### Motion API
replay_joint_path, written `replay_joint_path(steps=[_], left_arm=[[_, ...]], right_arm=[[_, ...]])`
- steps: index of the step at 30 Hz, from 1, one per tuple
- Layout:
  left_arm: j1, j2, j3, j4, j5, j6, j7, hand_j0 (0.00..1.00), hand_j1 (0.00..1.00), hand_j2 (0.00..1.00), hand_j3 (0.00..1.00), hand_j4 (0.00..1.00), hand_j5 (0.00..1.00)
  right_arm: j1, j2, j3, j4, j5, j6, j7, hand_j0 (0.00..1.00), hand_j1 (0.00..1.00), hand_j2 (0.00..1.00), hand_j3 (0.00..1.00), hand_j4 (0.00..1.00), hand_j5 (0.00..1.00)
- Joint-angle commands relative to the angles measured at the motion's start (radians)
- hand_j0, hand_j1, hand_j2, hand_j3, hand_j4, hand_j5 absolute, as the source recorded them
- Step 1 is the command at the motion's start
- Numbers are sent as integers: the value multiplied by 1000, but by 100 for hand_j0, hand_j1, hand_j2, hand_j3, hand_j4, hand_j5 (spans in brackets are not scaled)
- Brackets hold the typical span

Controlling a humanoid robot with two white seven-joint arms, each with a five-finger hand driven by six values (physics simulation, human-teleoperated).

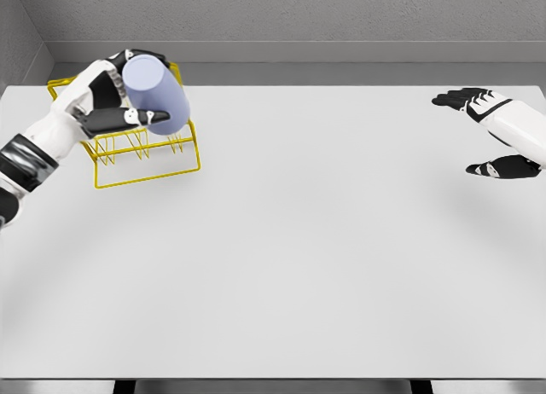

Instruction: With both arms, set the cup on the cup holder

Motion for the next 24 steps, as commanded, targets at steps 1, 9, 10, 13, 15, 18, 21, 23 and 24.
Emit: replay_joint_path(steps=[1, 9, 10, 13, 15, 18, 21, 23, 24], left_arm=[[0, 16, 1, -1, 18, -4, 0, 61, 61, 61, 61, 61, 61], [0, 19, 1, 8, 19, -10, 0, 61, 61, 61, 61, 61, 61], [-2, 15, 0, 16, 19, -9, 0, 61, 61, 61, 61, 61, 61], [-2, 9, 0, 26, 18, -9, 0, 61, 61, 61, 61, 61, 61], [-3, 7, 0, 34, 19, -9, 0, 61, 61, 61, 61, 61, 61], [-3, 4, -2, 43, 18, -7, 0, 61, 61, 61, 61, 61, 61], [-5, -1, -3, 43, 18, -7, 0, 61, 61, 61, 61, 61, 61], [-11, -11, -5, 48, 15, -4, 0, 61, 61, 61, 61, 61, 61], [-11, -19, -5, 49, 15, -2, 0, 61, 61, 61, 61, 61, 61]], right_arm=[[0, -2, 0, -2, -7, 3, -1, 100, 100, 100, 100, 100, 100], [0, 12, 1, -2, -7, 3, -1, 100, 100, 100, 100, 100, 100], [0, 12, 0, 1, -7, 3, -1, 100, 100, 100, 100, 100, 100], [0, 12, 0, 1, -7, 3, -1, 100, 100, 100, 100, 100, 100], [0, 12, 0, 3, -7, 3, -1, 100, 100, 100, 100, 100, 100], [0, 12, 0, 3, -7, 3, -1, 100, 100, 100, 100, 100, 100], [0, 12, 0, 3, -7, 3, -1, 100, 100, 100, 100, 100, 100], [0, 12, 0, 3, -7, 3, -1, 100, 100, 100, 100, 100, 100], [0, 12, 0, 3, -7, 3, -1, 100, 100, 100, 100, 100, 100]])
